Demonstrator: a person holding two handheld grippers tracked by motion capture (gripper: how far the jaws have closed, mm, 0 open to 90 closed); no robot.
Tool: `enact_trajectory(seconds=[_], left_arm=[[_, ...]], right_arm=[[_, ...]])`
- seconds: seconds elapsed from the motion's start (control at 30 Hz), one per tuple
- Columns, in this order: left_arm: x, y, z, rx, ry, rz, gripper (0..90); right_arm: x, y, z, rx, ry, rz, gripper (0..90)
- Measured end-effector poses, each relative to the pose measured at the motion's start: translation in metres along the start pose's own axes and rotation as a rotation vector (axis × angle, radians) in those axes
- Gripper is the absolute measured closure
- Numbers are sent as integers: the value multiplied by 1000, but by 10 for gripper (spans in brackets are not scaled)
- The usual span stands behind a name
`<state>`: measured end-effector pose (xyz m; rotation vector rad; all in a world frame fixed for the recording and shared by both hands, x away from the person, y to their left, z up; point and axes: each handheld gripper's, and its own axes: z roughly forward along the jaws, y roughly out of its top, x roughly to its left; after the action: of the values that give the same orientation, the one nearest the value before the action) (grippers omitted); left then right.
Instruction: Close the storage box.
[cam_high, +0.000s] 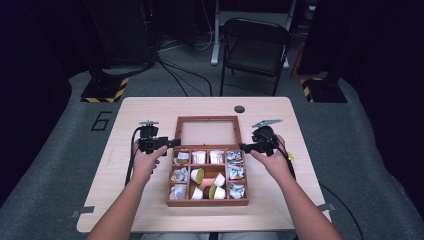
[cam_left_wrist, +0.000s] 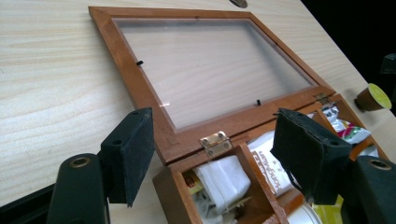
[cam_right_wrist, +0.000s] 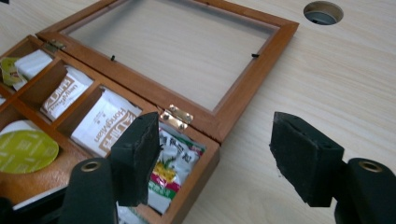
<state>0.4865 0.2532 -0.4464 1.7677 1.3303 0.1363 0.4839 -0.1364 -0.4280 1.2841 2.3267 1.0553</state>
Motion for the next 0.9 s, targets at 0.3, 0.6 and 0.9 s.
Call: enact_trajectory(seconds=[0.3,0.6,0.9], left_arm=[[15,1,15,-15,-10,-72,333],[25,1,28,5,2,-119,357],[20,14,21,21,20,-98,363]], right_arm=[[-5,13,19,-4,-15,6,363],[-13,18,32,8,13,71,366],[-14,27,23,-6,18,65,384]])
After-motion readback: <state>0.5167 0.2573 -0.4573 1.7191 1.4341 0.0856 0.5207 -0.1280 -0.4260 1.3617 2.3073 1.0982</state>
